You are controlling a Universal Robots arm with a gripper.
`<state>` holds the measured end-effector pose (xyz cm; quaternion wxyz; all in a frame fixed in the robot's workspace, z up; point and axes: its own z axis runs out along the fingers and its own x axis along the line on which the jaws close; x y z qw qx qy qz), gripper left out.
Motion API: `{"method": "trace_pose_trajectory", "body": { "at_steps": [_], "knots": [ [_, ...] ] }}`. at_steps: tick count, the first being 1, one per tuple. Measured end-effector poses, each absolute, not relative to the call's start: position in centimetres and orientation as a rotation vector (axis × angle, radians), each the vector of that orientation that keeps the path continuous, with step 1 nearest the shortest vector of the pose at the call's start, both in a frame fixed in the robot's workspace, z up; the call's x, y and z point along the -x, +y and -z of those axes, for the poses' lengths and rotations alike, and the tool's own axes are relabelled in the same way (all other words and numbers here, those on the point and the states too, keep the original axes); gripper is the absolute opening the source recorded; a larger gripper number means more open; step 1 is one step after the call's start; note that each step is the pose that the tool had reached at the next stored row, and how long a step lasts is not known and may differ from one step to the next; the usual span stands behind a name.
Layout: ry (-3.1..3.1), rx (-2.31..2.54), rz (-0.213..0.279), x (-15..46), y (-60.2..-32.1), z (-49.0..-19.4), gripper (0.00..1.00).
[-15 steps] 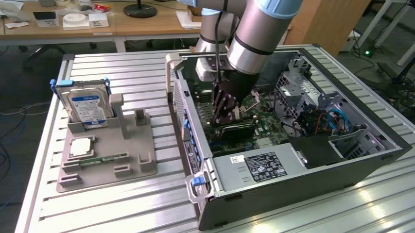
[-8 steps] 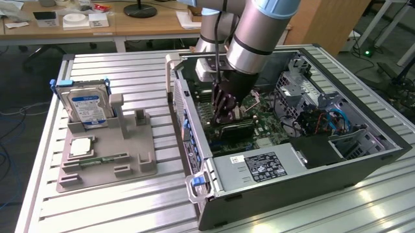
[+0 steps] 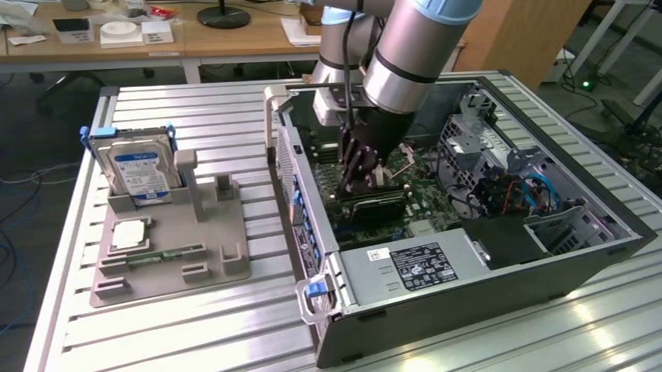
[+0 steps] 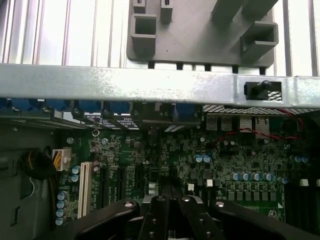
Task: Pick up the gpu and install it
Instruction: 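Press down on the gpu until it lock into place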
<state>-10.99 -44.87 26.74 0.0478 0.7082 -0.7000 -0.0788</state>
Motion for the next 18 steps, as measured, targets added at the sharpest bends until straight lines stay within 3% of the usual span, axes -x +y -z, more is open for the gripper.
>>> {"method": "trace_pose_trajectory", "body": {
  "at_steps": [18],
  "knots": [
    [-2.164,-2.216,0.201,11.04,-44.87,-26.76,0.11]
  ]
}}
